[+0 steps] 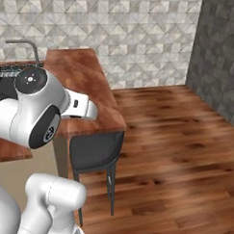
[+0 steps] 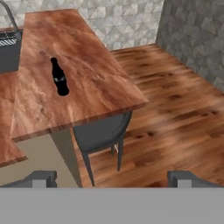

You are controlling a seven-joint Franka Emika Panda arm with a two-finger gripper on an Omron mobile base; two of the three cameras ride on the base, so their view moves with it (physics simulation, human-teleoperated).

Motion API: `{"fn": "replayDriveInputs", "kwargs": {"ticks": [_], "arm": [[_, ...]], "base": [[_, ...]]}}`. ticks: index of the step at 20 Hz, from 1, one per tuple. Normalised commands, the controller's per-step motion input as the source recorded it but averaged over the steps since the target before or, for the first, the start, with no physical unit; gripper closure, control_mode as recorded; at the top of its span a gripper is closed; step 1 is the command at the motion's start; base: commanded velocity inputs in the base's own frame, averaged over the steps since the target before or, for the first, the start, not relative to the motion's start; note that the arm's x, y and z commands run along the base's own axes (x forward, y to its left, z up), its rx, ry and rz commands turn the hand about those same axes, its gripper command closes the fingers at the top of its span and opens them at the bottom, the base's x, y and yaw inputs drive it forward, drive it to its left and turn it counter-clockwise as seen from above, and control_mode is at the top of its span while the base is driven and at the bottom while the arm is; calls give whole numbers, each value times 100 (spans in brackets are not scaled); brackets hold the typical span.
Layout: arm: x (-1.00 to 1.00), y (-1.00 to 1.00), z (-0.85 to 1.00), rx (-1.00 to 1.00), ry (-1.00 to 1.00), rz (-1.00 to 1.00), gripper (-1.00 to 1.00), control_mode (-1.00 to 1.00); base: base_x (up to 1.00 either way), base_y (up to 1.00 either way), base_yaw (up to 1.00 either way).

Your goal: Pick the water bottle, bottled drink from the counter and place them in the open cabinet.

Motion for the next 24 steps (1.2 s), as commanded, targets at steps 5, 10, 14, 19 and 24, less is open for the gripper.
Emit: {"fn": "replayDriveInputs", "kwargs": {"ticks": [5,10,14,19,24], "arm": [[0,0,0,0,0,0,-100,100],[0,0,0,0,0,0,-100,100],[0,0,0,0,0,0,-100,100],[0,0,0,0,0,0,-100,100],[0,0,0,0,0,0,-100,100]], "base": [[46,-18,21],[51,-15,5],[57,-7,7],[44,-1,29],[47,-2,38]]}}
